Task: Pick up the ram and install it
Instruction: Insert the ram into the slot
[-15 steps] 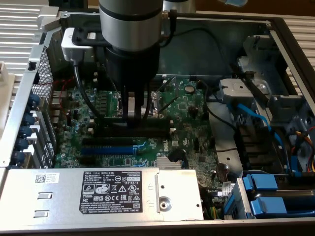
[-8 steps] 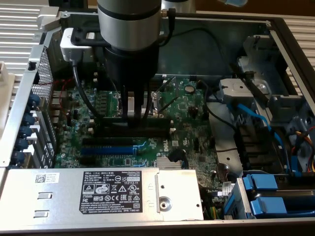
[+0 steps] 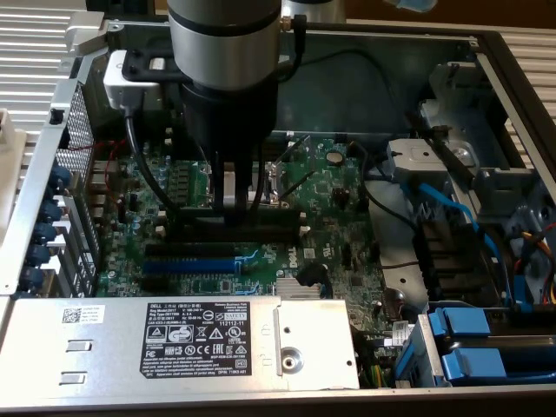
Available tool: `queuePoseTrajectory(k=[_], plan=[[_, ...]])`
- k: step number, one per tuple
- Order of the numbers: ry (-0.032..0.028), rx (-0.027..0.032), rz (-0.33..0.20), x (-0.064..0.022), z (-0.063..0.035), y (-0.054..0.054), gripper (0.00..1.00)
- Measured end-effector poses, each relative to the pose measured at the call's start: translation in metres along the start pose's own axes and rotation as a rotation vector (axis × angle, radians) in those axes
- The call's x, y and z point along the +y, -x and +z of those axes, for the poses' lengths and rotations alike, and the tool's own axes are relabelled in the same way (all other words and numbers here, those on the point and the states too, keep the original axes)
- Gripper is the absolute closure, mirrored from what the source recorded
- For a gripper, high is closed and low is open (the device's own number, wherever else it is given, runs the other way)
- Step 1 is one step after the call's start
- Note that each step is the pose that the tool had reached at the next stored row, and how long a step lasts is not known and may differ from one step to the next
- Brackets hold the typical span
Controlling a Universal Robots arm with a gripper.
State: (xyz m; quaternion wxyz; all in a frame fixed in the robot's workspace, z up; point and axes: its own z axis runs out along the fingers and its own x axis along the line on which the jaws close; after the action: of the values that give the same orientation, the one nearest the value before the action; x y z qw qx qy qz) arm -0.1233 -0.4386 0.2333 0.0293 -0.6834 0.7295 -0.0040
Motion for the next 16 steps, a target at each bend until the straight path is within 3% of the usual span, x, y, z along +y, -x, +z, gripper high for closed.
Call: queuePoseTrajectory(k=[16], plan=[[-0.0072, 0.0014, 0.0, 0.0008, 0.0007, 0.0004, 0.85]])
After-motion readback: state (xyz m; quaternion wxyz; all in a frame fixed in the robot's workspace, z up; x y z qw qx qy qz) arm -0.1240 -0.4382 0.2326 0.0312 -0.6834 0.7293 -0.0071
